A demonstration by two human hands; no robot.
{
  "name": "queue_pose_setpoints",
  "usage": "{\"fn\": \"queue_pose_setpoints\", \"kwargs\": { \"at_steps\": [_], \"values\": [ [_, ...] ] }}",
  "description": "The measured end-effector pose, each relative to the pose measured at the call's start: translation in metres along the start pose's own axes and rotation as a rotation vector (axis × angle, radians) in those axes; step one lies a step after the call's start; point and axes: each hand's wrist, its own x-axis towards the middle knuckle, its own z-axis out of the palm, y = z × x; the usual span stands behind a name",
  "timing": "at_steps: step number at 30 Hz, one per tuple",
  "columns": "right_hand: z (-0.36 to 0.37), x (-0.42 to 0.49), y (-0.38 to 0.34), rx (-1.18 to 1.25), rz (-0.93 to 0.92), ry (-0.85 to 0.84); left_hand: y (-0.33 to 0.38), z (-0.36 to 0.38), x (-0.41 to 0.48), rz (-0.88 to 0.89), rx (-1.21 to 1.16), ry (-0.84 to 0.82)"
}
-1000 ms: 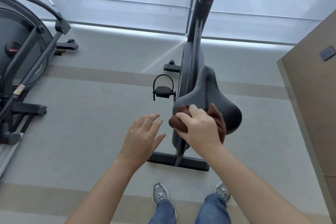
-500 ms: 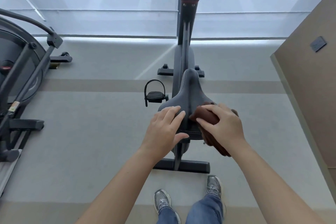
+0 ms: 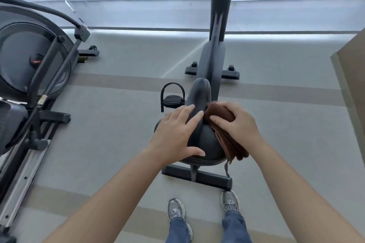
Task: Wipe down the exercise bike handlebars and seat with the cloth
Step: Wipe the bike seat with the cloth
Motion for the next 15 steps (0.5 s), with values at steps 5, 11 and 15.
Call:
{"fn": "queue_pose_setpoints", "kwargs": {
  "at_steps": [5,11,15],
  "values": [
    [0.007,0.033,0.010,0.210,0.024,0.022,0.011,0.006,0.012,-0.103,-0.034,-0.088],
    [0.019,0.082,0.008,0.464,0.121,0.055,0.019,0.008,0.016,-0.196,-0.065,-0.202],
    [0.001,0.025,0.042,0.437,0.034,-0.192,0.022,0.005,0.022,-0.239,-0.073,-0.224]
  ]
}}
